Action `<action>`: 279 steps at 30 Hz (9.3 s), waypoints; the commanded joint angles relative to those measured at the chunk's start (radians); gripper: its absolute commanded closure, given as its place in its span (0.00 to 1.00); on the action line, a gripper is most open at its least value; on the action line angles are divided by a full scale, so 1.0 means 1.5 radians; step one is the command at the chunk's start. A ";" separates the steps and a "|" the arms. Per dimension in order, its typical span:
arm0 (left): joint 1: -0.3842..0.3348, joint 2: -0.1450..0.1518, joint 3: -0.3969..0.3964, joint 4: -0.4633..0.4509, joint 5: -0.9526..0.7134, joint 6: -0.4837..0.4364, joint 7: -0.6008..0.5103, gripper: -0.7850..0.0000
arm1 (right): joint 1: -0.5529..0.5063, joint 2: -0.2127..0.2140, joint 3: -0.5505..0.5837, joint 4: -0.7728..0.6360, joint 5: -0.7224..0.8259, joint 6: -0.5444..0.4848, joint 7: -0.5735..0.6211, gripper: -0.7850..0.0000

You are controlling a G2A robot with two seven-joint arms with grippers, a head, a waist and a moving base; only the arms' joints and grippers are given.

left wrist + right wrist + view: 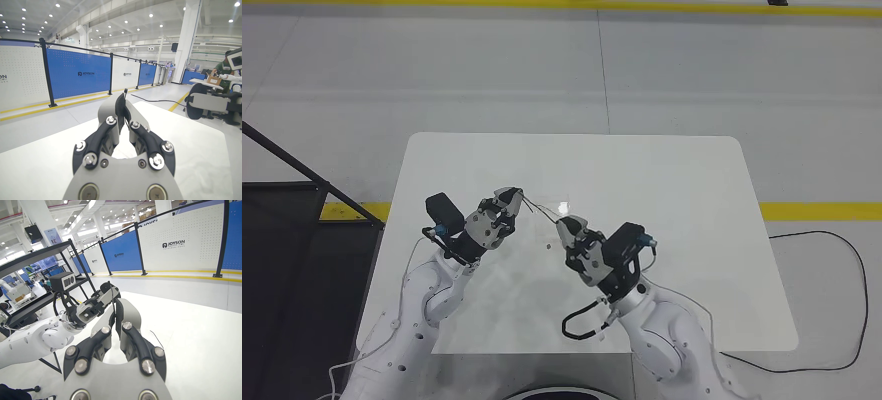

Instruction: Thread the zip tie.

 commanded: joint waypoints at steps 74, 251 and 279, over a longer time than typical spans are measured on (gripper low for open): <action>0.000 0.000 0.000 0.000 0.000 0.000 0.000 1.00 | 0.007 -0.009 -0.021 0.005 -0.034 0.023 -0.018 1.00; 0.089 -0.009 0.006 -0.072 -0.195 -0.130 -0.028 1.00 | 0.117 0.002 0.007 0.162 0.534 -0.154 0.311 0.75; 0.093 -0.012 0.001 -0.070 -0.187 -0.144 -0.027 1.00 | 0.127 0.007 0.000 0.157 0.549 -0.141 0.303 0.98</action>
